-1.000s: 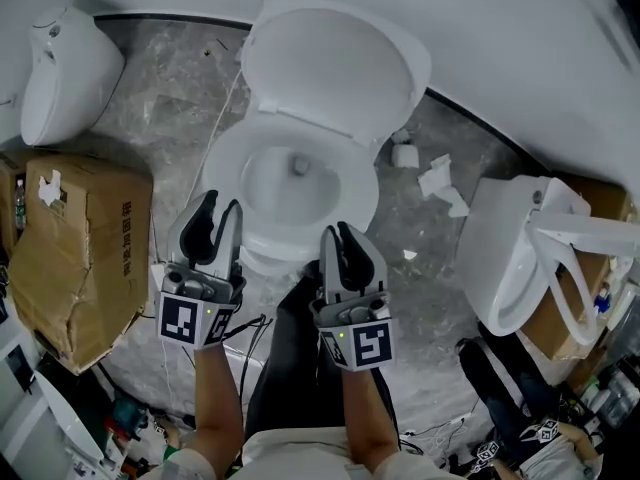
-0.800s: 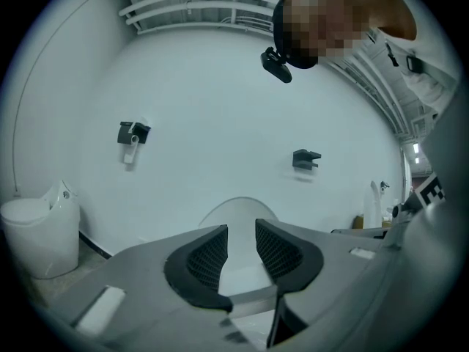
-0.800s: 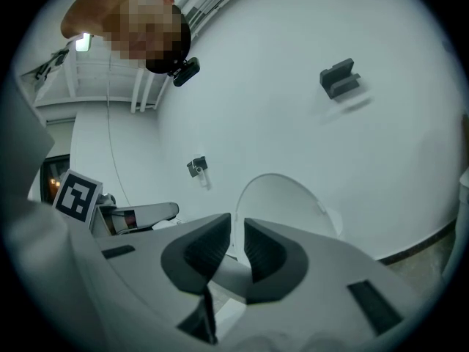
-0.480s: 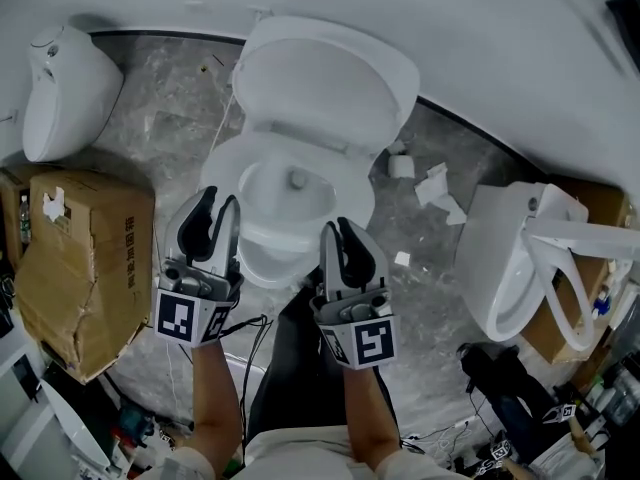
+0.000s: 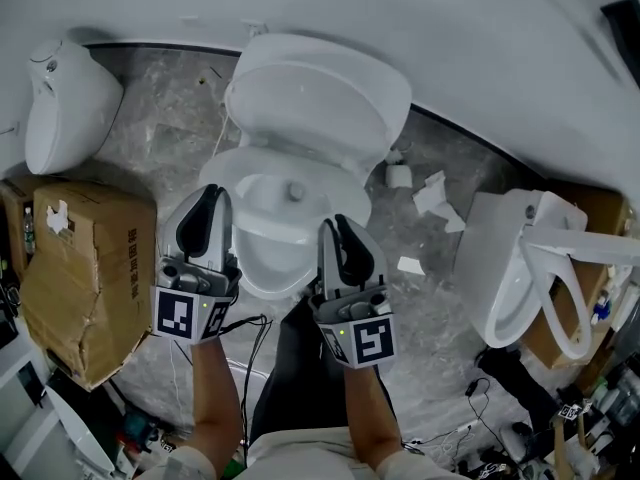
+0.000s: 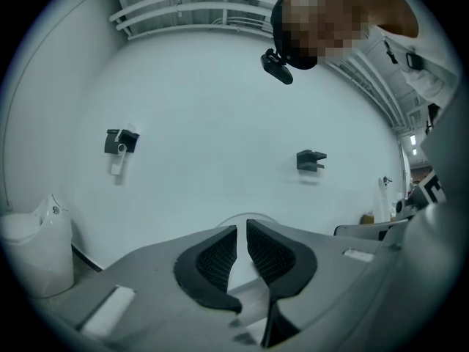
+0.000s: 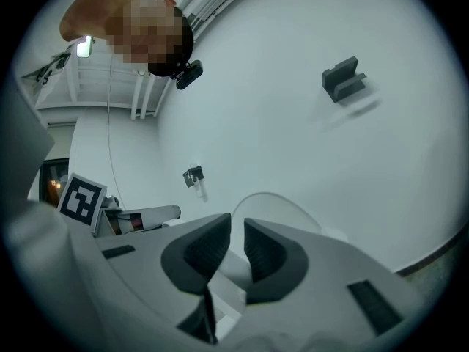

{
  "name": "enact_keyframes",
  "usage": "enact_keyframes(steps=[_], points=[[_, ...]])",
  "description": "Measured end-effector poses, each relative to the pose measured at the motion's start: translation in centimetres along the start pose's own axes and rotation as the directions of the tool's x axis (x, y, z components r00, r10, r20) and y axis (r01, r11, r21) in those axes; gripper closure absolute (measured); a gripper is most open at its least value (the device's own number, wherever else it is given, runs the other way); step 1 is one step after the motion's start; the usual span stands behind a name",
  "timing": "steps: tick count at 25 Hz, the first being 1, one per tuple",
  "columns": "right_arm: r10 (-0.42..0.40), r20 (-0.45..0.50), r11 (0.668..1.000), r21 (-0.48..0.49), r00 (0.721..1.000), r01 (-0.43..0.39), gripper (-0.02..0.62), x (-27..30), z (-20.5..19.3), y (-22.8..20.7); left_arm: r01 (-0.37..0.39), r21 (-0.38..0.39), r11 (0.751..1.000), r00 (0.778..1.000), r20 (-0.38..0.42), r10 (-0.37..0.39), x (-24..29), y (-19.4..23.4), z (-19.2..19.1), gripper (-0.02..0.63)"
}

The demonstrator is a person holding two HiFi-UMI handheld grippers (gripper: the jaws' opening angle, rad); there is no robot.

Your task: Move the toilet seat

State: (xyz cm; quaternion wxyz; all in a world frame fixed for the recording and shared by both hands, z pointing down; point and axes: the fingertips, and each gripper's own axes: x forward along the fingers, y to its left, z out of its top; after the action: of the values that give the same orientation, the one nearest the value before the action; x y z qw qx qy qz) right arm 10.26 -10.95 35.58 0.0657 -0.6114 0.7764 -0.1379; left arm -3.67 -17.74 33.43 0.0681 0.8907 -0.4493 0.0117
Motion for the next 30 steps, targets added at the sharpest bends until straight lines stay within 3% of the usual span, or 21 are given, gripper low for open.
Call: enact_keyframes(steps=[6, 30], points=[[0.003, 0.005, 1.000, -0.029, 1.000, -0.003, 0.589, 1.4, 0.7, -1.1, -0.002, 0.019, 1.000, 1.000, -0.008, 0.002, 1.9, 0.4, 0.3, 0.581], [0.016, 0.013, 1.000, -0.020, 1.000, -0.015, 0.598, 6.2, 2.4, -5.0, 0.024, 0.066, 0.998, 1.000, -0.005, -0.024, 8.8, 1.4, 1.2, 0.600]])
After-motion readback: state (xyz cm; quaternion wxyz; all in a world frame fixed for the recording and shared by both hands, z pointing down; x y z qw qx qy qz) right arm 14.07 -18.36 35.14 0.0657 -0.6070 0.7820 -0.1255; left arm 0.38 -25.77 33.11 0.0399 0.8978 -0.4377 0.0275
